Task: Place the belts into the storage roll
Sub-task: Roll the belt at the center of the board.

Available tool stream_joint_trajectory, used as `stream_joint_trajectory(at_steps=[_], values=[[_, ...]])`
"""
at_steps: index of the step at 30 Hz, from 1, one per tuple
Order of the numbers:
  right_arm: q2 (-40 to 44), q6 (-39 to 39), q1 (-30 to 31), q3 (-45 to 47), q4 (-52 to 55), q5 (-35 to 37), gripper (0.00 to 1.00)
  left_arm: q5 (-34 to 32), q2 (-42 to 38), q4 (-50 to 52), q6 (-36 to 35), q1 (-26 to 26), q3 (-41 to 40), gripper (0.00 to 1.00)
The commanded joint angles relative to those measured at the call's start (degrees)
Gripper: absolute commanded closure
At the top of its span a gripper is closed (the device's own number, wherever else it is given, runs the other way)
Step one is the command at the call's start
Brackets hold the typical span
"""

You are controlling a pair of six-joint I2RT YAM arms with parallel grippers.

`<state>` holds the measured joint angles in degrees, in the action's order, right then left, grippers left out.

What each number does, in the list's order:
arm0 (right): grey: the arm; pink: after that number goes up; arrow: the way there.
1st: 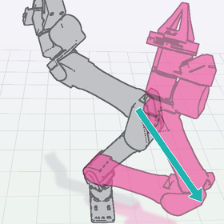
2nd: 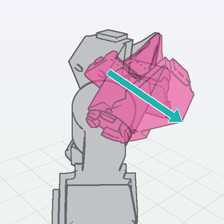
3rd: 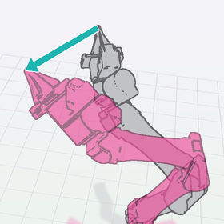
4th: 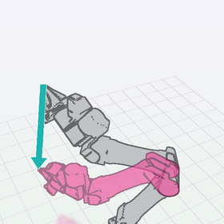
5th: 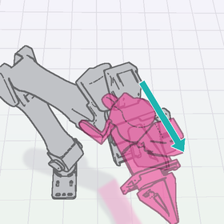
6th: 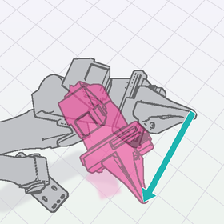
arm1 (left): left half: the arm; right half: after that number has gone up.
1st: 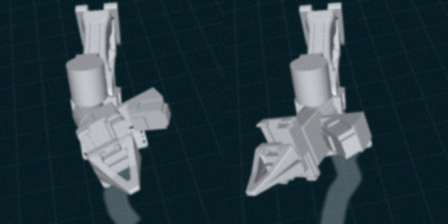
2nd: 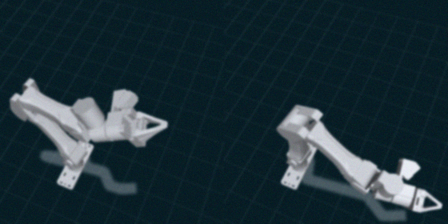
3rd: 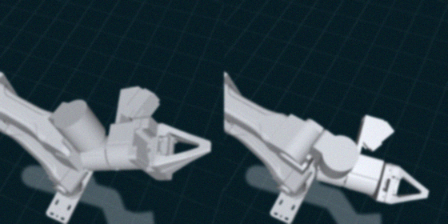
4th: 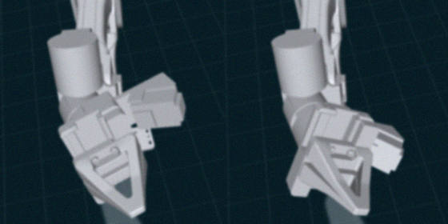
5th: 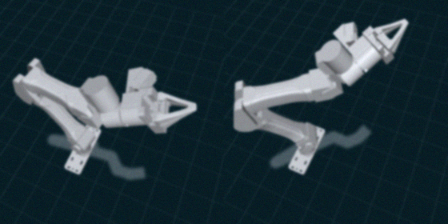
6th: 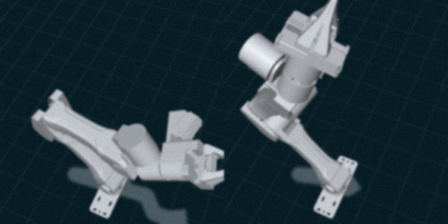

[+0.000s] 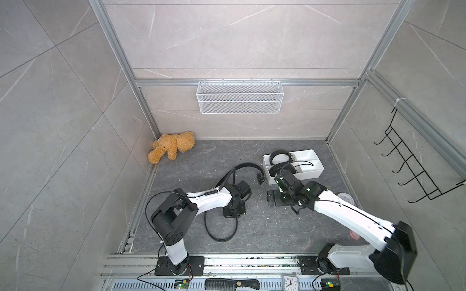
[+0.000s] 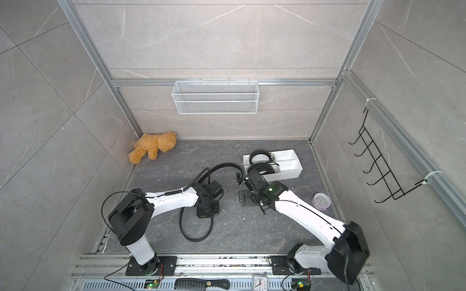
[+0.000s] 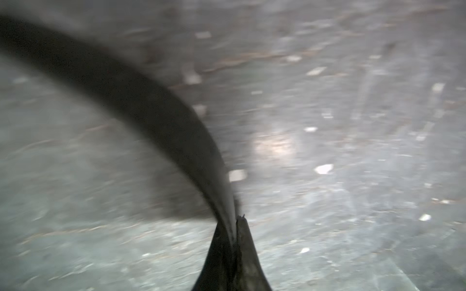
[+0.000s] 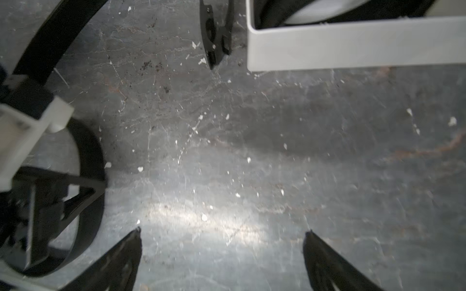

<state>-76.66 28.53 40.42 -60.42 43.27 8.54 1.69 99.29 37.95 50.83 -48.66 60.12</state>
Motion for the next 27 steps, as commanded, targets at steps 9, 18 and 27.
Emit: stream_joint_trajectory(at_steps=[9, 18, 27], values=[[-32.50, -11.78, -2.44, -25.46, -13.77, 5.32, 0.02, -5.07, -7.04, 4.41, -2.23, 3.93, -6.43, 1.00], [-47.07, -15.68, -3.82, -37.83, -16.22, 9.42, 0.05, -3.73, -7.26, 3.03, -4.06, 5.31, -6.89, 1.00], [-51.78, -17.47, -6.77, -40.84, -17.50, 8.38, 0.05, -2.22, -6.60, 1.95, -4.13, 5.32, -7.45, 1.00]])
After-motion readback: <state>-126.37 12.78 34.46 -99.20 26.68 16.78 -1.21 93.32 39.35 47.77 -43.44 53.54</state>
